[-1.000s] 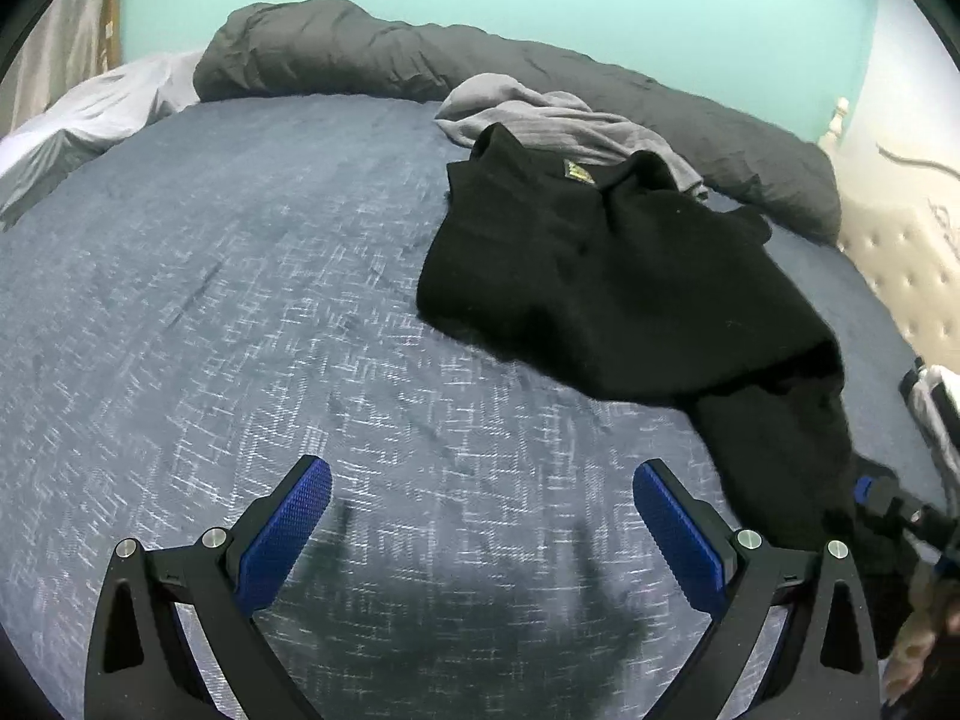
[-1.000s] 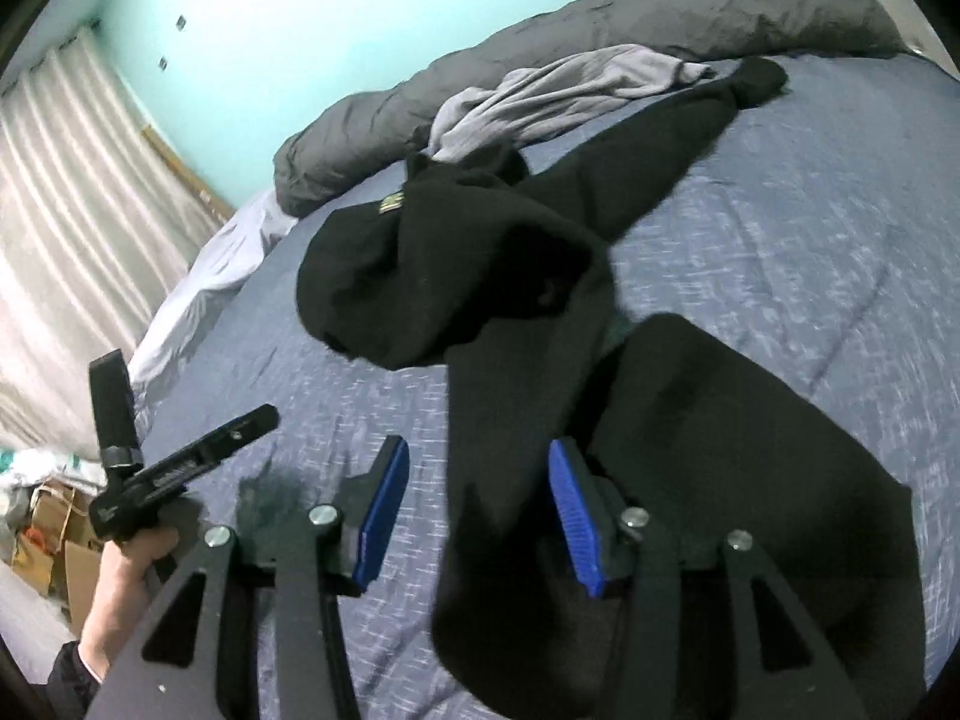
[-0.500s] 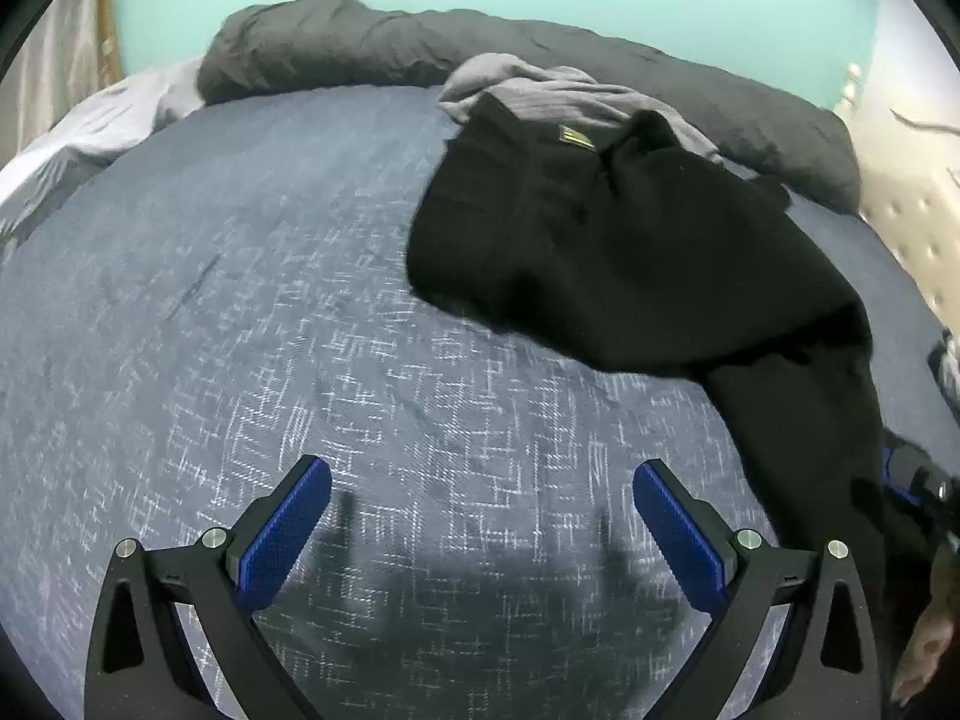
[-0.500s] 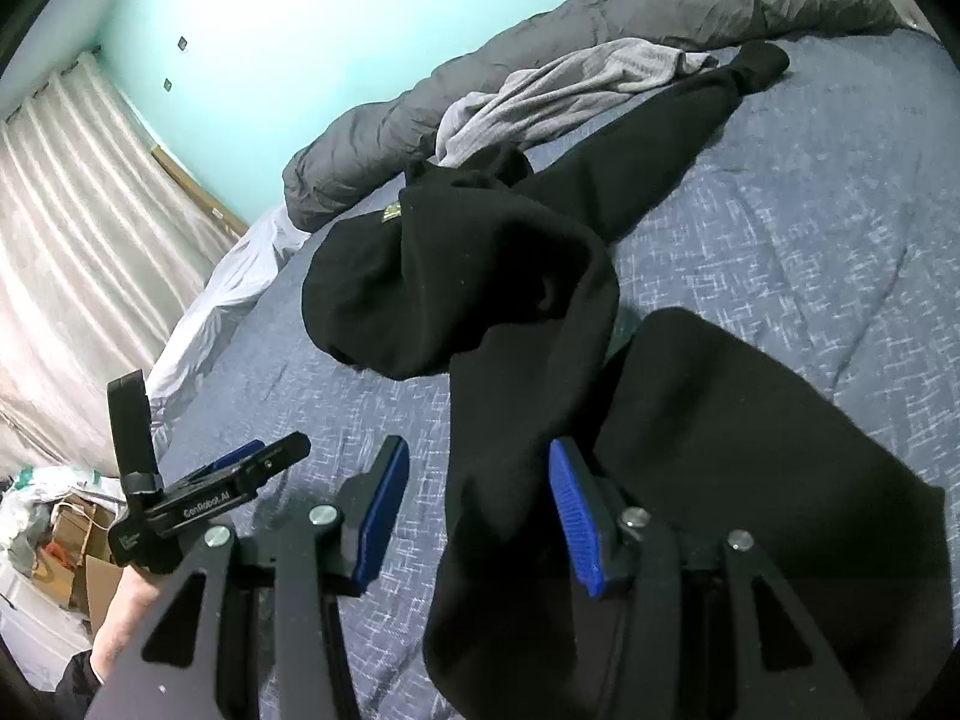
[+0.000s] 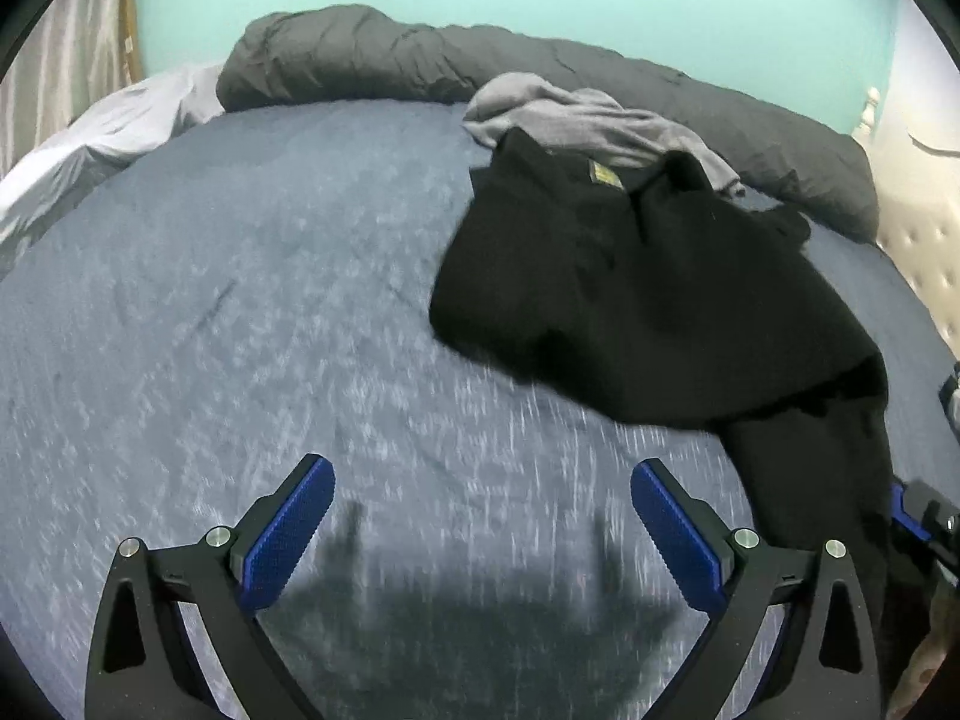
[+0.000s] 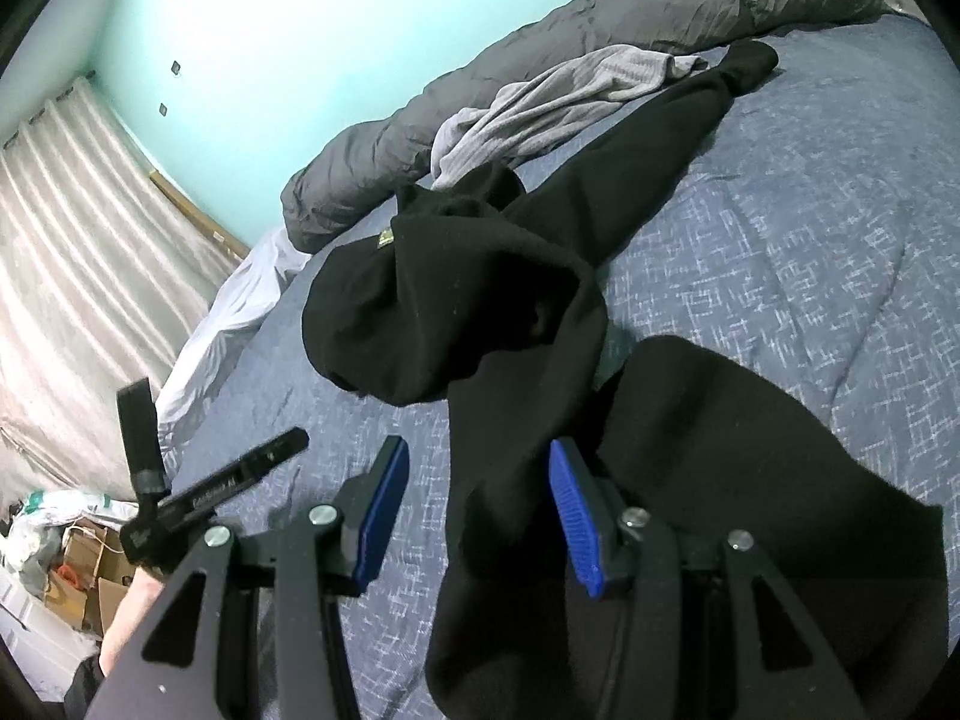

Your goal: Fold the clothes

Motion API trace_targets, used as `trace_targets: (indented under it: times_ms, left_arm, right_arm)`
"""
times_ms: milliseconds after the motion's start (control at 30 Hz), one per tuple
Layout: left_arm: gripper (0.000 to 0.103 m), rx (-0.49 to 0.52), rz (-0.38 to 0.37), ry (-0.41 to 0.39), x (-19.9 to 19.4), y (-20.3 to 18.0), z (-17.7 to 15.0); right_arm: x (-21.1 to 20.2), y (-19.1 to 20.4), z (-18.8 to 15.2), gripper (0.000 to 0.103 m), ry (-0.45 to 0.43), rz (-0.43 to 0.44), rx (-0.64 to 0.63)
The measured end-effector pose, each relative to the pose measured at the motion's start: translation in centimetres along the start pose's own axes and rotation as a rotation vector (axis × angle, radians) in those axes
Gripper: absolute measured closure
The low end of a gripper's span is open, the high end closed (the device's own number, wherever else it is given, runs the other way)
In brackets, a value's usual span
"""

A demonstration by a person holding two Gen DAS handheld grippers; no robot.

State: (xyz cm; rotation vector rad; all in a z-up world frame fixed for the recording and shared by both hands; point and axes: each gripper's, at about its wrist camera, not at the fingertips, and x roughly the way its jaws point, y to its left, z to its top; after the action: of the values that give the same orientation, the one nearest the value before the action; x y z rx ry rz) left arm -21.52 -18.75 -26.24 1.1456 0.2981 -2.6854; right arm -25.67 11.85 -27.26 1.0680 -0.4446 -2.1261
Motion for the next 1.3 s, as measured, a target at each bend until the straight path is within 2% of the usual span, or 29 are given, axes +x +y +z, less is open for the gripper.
trace_targets:
  times_ms: [133, 200, 300, 567, 700, 767, 833, 1000, 1300]
  left_arm:
    - [0.005, 0.022, -0.004, -0.001, 1.0, 0.1, 2.0]
    - [0.011, 0.036, -0.013, 0.006, 1.7, 0.1, 3.0]
    - [0.016, 0.058, -0.026, 0.017, 2.7, 0.1, 4.5]
    - [0.022, 0.095, -0.083, 0.035, 5.0, 0.3, 7.7]
    - [0.03, 0.069, -0.145, 0.077, 6.7, 0.8, 8.0]
    - [0.04, 0.068, -0.157, 0.113, 7.8, 0.8, 7.9]
    - [0.044, 0.068, -0.158, 0.139, 8.8, 0.8, 7.7]
    - [0.05, 0.068, -0.175, 0.176, 10.4, 0.5, 7.4]
    - [0.052, 0.111, -0.185, 0.229, 11.5, -0.3, 7.1]
  right_arm:
    - [-0.2, -0.2, 0.2, 0.053, -0.007, 0.002, 0.003]
    - [-0.3, -0.4, 0.3, 0.053, -0.013, 0.003, 0.009]
    - [-0.5, -0.6, 0.5, 0.053, -0.023, 0.002, 0.017]
    - [-1.1, -1.1, 0.8, 0.053, -0.038, 0.001, 0.031]
    - [-1.1, -1.2, 0.9, 0.053, -0.042, 0.003, 0.037]
    - [-1.1, -1.2, 0.9, 0.053, -0.041, 0.004, 0.039]
    - [-1.0, -1.2, 0.9, 0.053, -0.039, 0.005, 0.041]
    - [-0.9, -1.3, 0.9, 0.053, -0.036, 0.007, 0.045]
    - [-0.9, -1.5, 0.9, 0.053, -0.037, 0.011, 0.063]
